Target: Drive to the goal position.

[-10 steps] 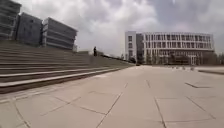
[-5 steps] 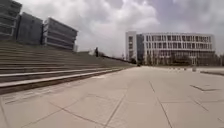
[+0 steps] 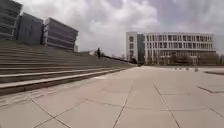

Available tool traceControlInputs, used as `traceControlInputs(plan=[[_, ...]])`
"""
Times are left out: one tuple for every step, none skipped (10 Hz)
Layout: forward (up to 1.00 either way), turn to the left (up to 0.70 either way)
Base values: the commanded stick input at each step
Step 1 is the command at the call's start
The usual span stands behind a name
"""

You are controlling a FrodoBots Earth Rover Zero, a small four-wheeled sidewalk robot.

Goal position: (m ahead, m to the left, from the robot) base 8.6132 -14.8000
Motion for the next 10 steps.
traceControlInputs(plan=[[0.5, -0.02], [0.5, -0.02], [0.5, -0.02], [0.5, -0.02], [0.5, -0.02], [0.5, -0.02], [0.5, -0.02], [0.5, -0.02], [0.5, -0.02], [0.5, -0.02]])
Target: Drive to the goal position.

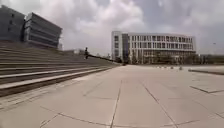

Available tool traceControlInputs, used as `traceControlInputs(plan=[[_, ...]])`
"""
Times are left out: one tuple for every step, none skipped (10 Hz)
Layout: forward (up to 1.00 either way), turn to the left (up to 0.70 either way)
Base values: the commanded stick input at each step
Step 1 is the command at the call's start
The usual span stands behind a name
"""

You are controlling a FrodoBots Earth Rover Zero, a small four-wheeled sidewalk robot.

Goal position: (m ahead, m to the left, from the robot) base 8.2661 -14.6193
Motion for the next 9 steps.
traceControlInputs(plan=[[0.5, -0.02], [0.5, -0.02], [0.5, -0.02], [0.5, -0.02], [0.5, -0.06], [0.5, -0.47], [0.5, -0.52], [0.5, -0.52], [0.5, -0.15]])
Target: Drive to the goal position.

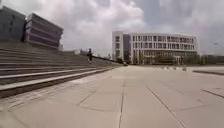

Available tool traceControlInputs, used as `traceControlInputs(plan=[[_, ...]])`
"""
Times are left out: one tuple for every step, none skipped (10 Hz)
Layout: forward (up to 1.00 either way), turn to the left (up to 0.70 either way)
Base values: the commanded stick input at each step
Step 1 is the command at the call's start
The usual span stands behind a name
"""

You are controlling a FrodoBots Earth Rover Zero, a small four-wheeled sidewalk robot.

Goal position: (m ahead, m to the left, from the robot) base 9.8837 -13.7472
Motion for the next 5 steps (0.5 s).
traceControlInputs(plan=[[0.5, -0.02], [0.5, -0.02], [0.5, -0.02], [0.5, -0.02], [0.5, -0.02]])
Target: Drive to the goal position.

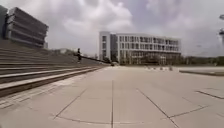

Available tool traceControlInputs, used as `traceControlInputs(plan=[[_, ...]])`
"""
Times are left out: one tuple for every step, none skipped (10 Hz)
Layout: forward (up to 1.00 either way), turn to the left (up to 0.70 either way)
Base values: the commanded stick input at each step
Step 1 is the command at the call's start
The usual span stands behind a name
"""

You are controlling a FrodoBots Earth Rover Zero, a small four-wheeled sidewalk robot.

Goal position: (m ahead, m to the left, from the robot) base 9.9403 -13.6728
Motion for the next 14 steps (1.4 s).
traceControlInputs(plan=[[0.5, -0.02], [0.5, -0.02], [0.5, -0.02], [0.5, -0.02], [0.5, -0.02], [0.5, -0.02], [0.5, -0.02], [0.5, -0.02], [0.5, -0.02], [0.5, -0.02], [0.5, -0.02], [0.5, -0.02], [0.5, -0.02], [0.5, -0.02]])
